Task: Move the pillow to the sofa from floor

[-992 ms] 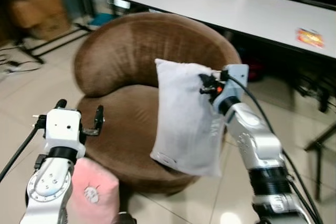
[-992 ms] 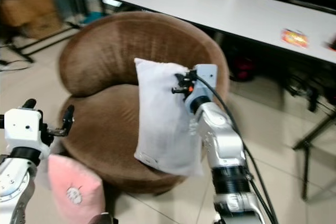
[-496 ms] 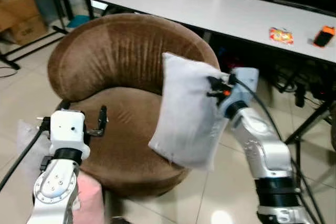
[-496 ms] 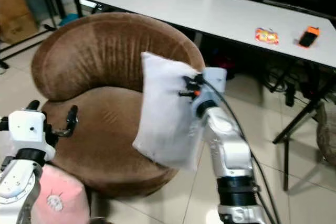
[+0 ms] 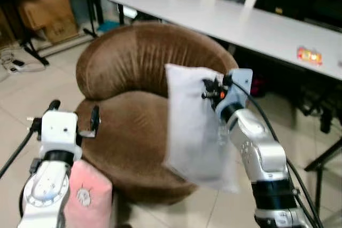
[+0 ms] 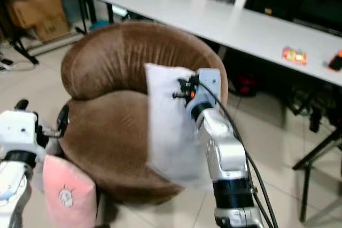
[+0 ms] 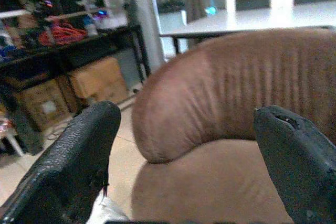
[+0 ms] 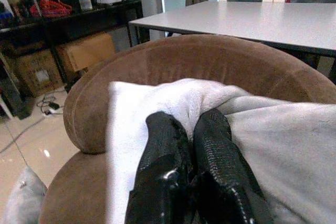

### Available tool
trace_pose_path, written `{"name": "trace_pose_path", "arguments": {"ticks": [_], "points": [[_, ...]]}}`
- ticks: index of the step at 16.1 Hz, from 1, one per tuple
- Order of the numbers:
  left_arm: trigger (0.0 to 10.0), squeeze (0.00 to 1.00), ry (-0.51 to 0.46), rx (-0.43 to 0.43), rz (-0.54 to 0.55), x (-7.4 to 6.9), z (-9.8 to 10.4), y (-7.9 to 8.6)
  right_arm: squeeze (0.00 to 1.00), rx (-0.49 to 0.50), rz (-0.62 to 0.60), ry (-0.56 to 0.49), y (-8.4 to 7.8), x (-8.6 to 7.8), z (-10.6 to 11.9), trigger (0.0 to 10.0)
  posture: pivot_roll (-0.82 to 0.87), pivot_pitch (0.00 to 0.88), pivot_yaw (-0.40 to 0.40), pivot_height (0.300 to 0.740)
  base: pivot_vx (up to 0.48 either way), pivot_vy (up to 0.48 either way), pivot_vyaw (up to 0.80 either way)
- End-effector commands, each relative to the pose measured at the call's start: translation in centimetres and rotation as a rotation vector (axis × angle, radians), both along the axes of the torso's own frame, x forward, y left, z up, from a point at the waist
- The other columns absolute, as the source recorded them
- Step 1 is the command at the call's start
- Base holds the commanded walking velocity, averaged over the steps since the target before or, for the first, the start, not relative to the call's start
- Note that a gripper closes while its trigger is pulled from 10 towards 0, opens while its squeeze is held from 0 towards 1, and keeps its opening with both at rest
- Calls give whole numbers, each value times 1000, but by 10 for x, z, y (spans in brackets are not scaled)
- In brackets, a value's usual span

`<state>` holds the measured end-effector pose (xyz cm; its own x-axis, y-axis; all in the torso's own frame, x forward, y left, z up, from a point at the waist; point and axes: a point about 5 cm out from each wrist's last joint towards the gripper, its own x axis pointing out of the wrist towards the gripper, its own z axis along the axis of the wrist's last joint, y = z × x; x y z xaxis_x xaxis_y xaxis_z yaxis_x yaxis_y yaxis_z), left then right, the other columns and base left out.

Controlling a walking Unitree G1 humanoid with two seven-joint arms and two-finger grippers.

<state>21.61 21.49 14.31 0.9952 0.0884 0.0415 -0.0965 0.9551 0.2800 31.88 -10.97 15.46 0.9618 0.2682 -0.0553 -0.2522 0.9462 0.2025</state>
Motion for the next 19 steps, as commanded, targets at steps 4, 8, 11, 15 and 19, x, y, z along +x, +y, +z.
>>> {"name": "trace_pose_path", "arguments": {"ticks": [4,8,11,15,19], "points": [[10000,0,-10,-5,-37,3,2,-7,0,-30,-13,-60,-7,3,14,10000,84,0,-79,740,306,0,0],[10000,0,-12,-1,-35,3,2,-7,0,-52,29,-78,0,4,17,10000,87,0,-81,740,307,0,800],[10000,0,-12,4,-34,3,2,-6,0,-45,40,-86,3,4,18,10000,89,0,-84,740,299,0,533],[10000,0,-3,31,-31,2,0,-7,0,-42,162,-90,10,1,18,10000,97,0,-88,740,67,0,0],[10000,0,4,39,-31,-1,-1,-7,0,-49,205,-88,14,-1,17,10000,102,0,-93,740,0,0,0]]}}
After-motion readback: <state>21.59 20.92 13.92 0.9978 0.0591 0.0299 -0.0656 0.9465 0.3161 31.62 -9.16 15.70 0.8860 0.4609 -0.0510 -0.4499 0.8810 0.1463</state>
